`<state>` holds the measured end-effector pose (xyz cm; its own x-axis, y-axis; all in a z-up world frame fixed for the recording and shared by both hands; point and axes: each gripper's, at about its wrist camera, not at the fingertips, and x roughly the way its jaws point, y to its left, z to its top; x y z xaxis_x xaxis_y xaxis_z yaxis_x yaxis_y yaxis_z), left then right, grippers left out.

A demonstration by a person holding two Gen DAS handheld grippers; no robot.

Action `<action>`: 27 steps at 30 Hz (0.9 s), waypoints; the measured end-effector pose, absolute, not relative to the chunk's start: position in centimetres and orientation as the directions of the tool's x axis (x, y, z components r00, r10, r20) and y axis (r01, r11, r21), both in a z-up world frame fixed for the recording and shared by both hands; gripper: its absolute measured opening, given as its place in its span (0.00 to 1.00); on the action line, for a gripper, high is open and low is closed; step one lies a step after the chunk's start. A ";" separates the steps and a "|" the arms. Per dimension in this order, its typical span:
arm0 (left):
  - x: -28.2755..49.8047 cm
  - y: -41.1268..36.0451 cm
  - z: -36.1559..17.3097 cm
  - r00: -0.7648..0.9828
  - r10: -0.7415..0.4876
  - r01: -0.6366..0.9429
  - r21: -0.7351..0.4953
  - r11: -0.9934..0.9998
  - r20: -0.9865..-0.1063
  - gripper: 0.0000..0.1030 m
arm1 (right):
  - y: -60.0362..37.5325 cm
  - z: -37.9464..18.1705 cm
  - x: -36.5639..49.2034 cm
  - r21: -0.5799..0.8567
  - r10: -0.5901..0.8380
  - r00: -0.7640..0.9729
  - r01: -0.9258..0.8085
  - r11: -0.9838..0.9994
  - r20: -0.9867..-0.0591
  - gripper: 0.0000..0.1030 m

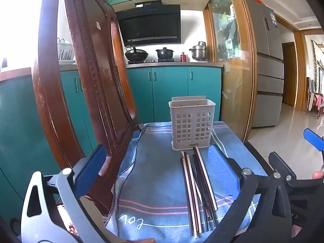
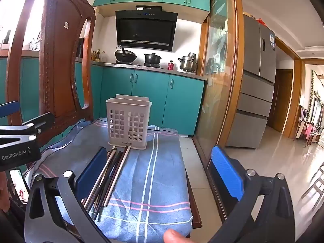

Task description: Organize utensils

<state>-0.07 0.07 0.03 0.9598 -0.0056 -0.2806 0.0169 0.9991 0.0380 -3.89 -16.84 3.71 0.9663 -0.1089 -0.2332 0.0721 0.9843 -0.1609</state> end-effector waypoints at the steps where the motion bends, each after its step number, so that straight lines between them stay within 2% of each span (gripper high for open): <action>1: -0.1 0.1 0.0 0.960 -0.005 0.017 0.040 0.999 -0.279 0.97 | -16.8 3.7 -3.9 -0.161 -0.108 0.966 0.072 0.984 -0.233 0.97; 27: -0.1 -0.2 -0.1 0.956 -0.005 0.020 0.050 0.999 -0.293 0.97 | -16.9 3.1 -3.6 -0.160 -0.105 0.965 0.067 0.985 -0.242 0.97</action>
<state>-0.15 -0.20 -0.13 0.9561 -0.0046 -0.2929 0.0201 0.9986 0.0498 -3.56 -16.94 3.12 0.9645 -0.1048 -0.2423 0.0667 0.9848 -0.1605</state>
